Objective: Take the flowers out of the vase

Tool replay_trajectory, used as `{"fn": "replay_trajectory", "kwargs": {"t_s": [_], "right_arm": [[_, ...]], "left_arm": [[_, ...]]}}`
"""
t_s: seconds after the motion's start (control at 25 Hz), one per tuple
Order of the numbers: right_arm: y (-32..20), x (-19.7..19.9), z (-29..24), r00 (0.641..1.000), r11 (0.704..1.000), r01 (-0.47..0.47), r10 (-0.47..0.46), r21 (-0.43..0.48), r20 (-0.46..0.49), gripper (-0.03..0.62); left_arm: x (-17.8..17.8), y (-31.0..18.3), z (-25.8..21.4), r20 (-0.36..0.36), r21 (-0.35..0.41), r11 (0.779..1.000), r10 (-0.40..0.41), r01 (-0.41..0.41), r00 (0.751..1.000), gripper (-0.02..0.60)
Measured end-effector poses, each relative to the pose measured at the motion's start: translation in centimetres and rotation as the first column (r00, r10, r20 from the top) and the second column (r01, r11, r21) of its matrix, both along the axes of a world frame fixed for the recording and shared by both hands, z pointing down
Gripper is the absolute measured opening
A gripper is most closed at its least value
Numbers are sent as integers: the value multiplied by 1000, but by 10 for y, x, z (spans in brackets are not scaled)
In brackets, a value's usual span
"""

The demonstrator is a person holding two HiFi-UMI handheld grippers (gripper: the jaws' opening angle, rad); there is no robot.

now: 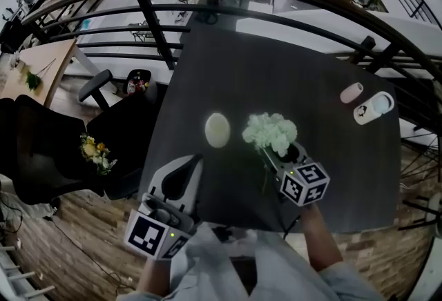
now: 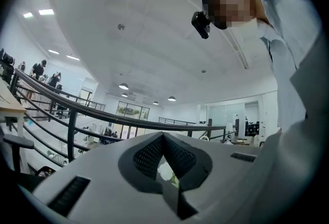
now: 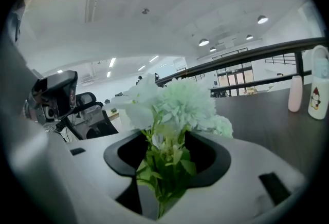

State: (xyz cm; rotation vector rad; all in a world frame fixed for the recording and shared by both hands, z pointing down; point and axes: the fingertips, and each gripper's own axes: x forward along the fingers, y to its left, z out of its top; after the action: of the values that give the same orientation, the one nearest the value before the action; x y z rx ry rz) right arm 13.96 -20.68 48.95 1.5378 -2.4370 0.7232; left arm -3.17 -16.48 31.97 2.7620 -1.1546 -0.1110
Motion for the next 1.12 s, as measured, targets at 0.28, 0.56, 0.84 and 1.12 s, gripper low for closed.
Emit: {"fn": "replay_trajectory", "kwargs": {"t_s": [0.28, 0.56, 0.84, 1.12], "right_arm": [[1, 3, 33, 1000, 997, -28, 27, -70, -12, 201], [1, -1, 62, 998, 993, -19, 11, -118, -69, 199], [1, -8, 75, 991, 991, 14, -32, -134, -129, 260], [2, -10, 66, 991, 993, 34, -49, -116, -127, 304]], "left_arm": [[-2, 1, 2, 5, -4, 1000, -26, 26, 1000, -2], [-8, 3, 5, 15, -20, 999, -49, 49, 999, -2], [-15, 4, 7, 23, -21, 997, -72, 73, 997, -2], [-13, 4, 7, 24, -26, 997, -67, 68, 997, -2]]}}
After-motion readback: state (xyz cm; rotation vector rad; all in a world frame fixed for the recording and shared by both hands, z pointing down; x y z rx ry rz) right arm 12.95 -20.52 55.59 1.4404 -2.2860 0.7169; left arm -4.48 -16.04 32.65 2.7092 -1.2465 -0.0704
